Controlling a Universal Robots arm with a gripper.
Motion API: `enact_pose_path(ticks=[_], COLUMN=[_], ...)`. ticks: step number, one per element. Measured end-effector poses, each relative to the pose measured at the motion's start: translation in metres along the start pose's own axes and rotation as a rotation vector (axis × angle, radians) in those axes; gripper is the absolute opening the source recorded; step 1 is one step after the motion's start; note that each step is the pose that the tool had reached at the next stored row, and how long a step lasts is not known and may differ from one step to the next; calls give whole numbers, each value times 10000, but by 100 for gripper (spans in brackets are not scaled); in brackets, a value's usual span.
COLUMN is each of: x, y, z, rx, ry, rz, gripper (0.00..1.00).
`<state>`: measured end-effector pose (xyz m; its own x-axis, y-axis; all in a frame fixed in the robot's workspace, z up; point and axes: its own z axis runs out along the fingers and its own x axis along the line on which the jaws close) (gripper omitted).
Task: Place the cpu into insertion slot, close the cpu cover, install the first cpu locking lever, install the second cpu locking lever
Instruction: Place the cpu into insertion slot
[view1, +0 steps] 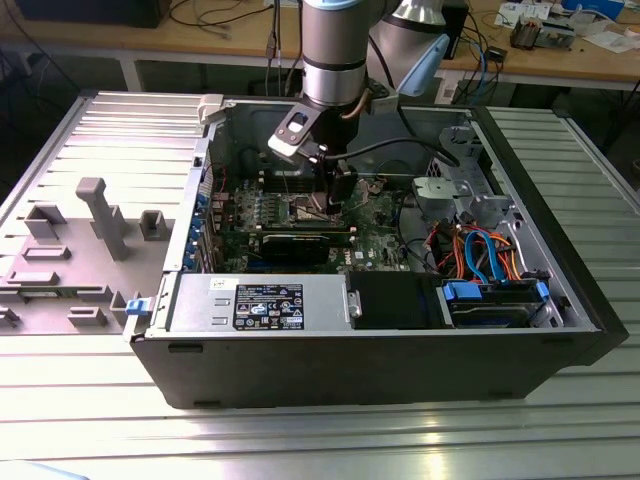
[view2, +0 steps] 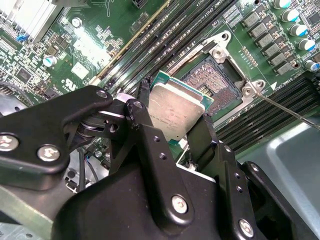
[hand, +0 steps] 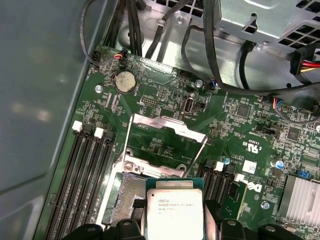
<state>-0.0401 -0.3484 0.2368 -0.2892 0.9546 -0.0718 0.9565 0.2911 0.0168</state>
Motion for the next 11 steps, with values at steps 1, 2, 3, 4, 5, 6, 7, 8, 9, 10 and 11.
enact_pose_path(ticks=[1, 2, 3, 4, 5, 6, 7, 8, 9, 10, 11], x=[0, 0, 0, 0, 0, 0, 0, 0, 0, 0, 0], y=[0, 0, 0, 0, 0, 0, 0, 0, 0, 0, 0], z=[0, 0, 1, 1, 1, 2, 2, 2, 3, 3, 4], rx=[2, 5, 8, 11, 14, 18, 23, 27, 29, 33, 37], ry=[-6, -11, -20, -26, -33, -45, -57, -65, -71, -80, -88], rz=[9, 18, 33, 43, 54, 73, 90, 102, 112, 130, 144], gripper=[55, 55, 55, 55, 55, 55, 55, 55, 55, 55, 55])
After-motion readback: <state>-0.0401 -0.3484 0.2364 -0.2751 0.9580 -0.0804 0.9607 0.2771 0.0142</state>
